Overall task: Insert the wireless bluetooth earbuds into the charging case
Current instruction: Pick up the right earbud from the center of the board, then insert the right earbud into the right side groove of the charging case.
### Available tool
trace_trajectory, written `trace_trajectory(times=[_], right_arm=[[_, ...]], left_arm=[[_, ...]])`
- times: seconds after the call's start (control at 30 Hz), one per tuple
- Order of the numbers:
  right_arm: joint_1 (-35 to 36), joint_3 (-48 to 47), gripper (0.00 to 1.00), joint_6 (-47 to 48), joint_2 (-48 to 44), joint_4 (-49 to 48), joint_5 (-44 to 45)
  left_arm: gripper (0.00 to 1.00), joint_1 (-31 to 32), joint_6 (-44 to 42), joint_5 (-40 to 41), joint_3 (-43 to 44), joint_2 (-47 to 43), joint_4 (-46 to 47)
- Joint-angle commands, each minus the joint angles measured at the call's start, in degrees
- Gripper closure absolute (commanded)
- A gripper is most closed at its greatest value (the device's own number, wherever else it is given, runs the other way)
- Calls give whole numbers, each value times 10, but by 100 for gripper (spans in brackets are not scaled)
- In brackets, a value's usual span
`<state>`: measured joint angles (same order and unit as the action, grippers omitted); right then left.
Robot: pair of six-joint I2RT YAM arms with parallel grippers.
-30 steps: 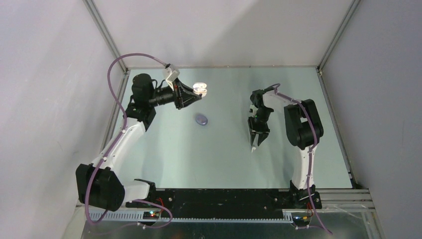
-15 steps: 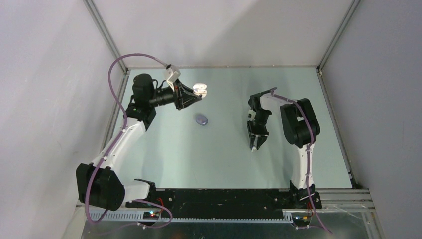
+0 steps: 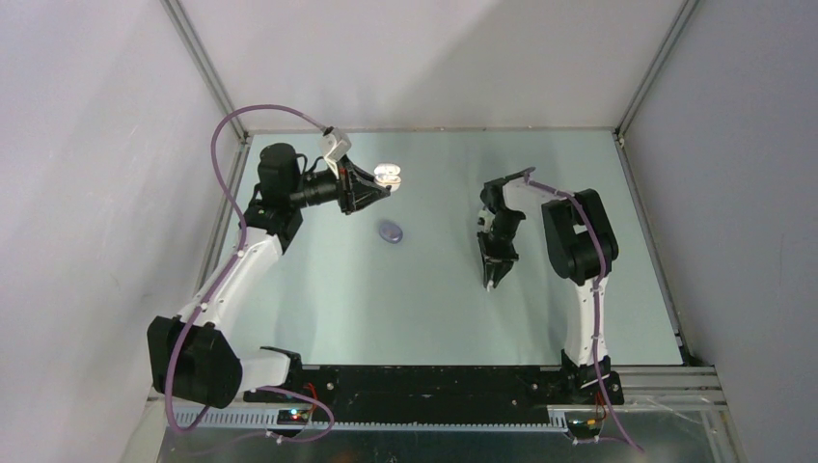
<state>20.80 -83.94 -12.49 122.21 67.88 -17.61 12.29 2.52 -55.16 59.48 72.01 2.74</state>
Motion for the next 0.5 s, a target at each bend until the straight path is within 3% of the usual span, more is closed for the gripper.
trace_trajectory(times=[0.0, 0.1, 0.2, 0.4, 0.47], right_arm=[[-3, -62, 88, 56, -34, -28, -37], [-7, -97, 89, 126, -85, -39, -94], [-13, -167, 90, 213, -120, -32, -207], [-54, -272, 88, 482, -193, 4, -443], [-61, -274, 88, 545, -229, -33, -474]], left_arm=[[100, -3, -21, -12, 29, 0, 19], [100, -3, -39, -34, 29, 8, 31], [100, -3, -43, -58, 35, 19, 62], [100, -3, -23, -132, 77, 82, 123], [100, -2, 6, -161, 86, 100, 168]])
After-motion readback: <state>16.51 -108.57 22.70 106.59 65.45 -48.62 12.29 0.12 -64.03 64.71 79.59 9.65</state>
